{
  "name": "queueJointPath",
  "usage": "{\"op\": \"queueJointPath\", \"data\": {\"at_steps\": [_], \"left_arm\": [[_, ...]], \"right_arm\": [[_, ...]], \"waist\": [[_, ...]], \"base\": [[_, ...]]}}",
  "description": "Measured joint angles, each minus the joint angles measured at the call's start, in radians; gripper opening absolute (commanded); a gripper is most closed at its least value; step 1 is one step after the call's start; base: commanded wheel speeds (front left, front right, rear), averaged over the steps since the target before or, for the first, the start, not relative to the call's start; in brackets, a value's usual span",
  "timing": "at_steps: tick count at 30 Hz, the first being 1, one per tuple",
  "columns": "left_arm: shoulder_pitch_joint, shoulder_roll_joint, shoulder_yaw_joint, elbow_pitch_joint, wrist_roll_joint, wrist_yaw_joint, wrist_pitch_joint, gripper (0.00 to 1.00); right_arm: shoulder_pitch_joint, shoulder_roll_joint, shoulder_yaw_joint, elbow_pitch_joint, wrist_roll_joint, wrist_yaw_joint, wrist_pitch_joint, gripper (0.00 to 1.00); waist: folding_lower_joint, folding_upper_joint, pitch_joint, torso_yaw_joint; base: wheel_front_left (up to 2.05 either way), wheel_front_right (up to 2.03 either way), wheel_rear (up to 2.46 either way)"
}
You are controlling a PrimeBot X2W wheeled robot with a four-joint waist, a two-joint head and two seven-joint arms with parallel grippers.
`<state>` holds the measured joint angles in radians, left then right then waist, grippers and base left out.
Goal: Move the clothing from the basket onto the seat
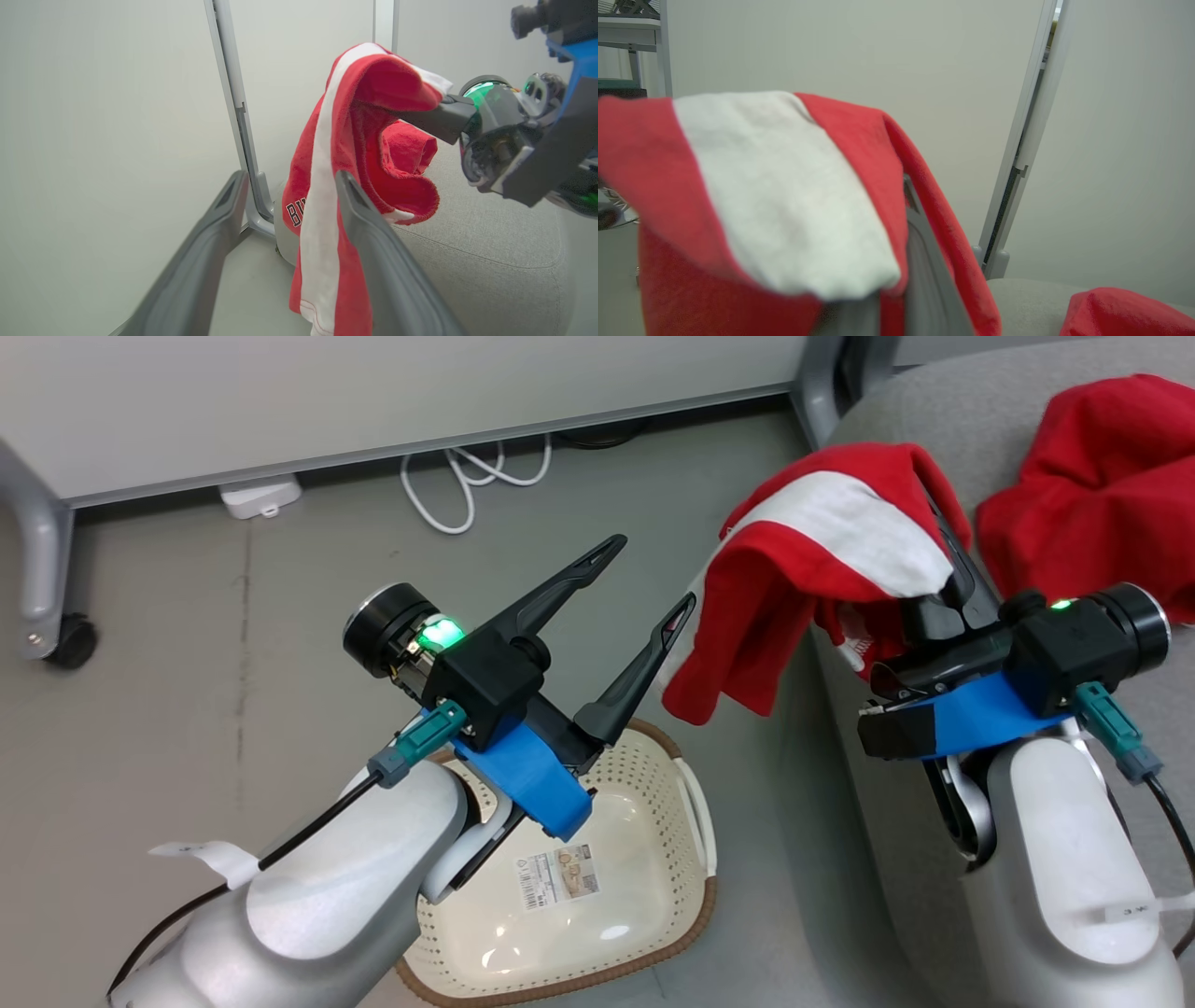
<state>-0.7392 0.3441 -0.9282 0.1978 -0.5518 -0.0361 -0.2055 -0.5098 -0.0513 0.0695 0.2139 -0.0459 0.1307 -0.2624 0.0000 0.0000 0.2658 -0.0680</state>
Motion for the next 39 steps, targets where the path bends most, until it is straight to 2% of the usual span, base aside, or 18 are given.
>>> {"op": "queueJointPath", "data": {"at_steps": [12, 24, 33, 39], "left_arm": [[-0.001, 0.022, -0.010, -0.011, 0.008, 0.011, 0.010, 1.00], [-0.008, 0.030, -0.028, -0.015, 0.021, 0.014, 0.028, 1.00], [-0.018, 0.034, -0.035, -0.015, 0.025, 0.019, 0.028, 1.00], [-0.044, 0.053, -0.033, -0.028, 0.036, 0.023, 0.037, 1.00]], "right_arm": [[0.075, 0.001, -0.055, -0.069, 0.032, 0.000, 0.000, 0.00], [0.133, 0.000, -0.105, -0.122, 0.069, 0.000, 0.000, 0.00], [0.137, 0.000, -0.121, -0.154, 0.075, 0.000, 0.000, 0.00], [0.012, 0.000, -0.145, -0.191, 0.048, 0.000, 0.000, 0.00]], "waist": [[-0.0001, 0.0000, 0.027, -0.130], [0.0000, 0.0000, 0.058, -0.233], [0.0000, 0.0000, 0.079, -0.251], [0.0000, 0.0000, 0.124, -0.244]], "base": [[0.00, 0.00, 0.00], [0.00, 0.00, 0.00], [0.00, 0.00, 0.00], [0.00, 0.00, 0.00]]}}
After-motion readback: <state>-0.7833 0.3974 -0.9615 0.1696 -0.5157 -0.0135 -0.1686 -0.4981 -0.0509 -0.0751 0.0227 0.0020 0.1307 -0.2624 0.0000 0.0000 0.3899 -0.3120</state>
